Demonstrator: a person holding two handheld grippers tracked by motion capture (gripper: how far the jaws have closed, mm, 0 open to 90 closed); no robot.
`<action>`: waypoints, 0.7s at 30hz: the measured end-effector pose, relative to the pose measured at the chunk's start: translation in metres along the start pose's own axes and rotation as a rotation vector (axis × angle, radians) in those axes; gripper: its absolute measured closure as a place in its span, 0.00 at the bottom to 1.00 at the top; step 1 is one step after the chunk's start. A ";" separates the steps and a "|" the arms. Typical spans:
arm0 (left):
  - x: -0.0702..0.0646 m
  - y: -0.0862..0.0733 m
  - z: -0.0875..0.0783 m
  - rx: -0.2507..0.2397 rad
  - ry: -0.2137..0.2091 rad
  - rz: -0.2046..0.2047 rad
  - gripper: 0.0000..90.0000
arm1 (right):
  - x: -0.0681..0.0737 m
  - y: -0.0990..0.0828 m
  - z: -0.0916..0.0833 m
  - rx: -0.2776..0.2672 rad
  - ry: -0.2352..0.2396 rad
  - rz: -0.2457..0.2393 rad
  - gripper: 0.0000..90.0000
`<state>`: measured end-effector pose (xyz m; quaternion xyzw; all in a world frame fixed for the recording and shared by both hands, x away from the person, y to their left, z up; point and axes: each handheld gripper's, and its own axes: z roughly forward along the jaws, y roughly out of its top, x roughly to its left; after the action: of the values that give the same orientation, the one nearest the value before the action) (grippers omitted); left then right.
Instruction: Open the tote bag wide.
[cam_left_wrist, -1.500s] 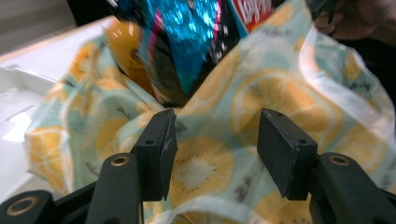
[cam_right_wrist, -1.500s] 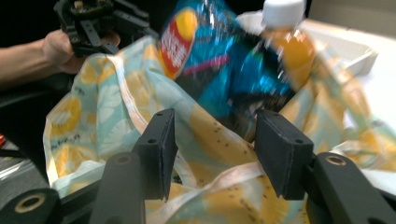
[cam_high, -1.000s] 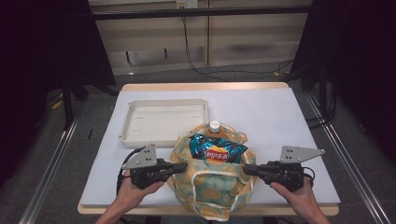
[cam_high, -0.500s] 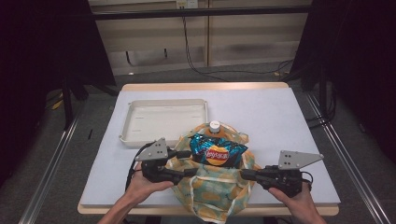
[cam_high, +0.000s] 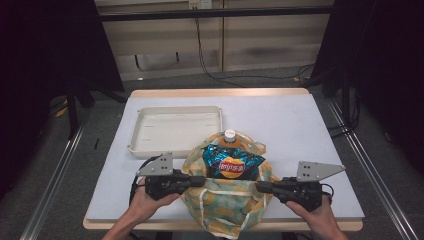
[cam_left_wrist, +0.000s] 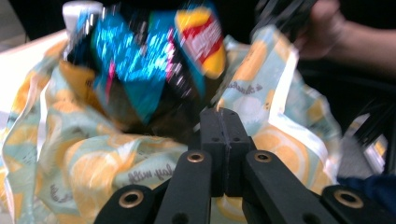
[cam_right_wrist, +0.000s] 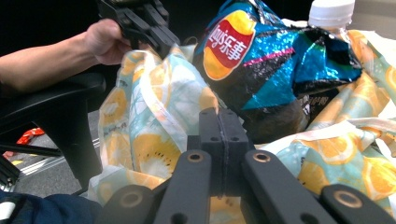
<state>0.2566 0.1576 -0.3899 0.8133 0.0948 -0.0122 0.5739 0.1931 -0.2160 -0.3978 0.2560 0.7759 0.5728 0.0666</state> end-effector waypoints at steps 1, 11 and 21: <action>-0.002 0.002 -0.003 -0.001 0.004 -0.004 1.00 | 0.001 0.001 -0.001 -0.002 -0.002 -0.002 1.00; -0.029 -0.007 -0.011 -0.001 -0.074 0.030 1.00 | 0.010 -0.005 -0.002 0.022 0.012 -0.025 0.91; -0.040 -0.018 -0.012 0.010 -0.117 0.017 0.94 | 0.027 -0.016 -0.003 0.065 0.030 -0.049 0.96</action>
<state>0.2133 0.1690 -0.3978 0.8150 0.0541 -0.0552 0.5743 0.1640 -0.2090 -0.4061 0.2302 0.8011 0.5491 0.0607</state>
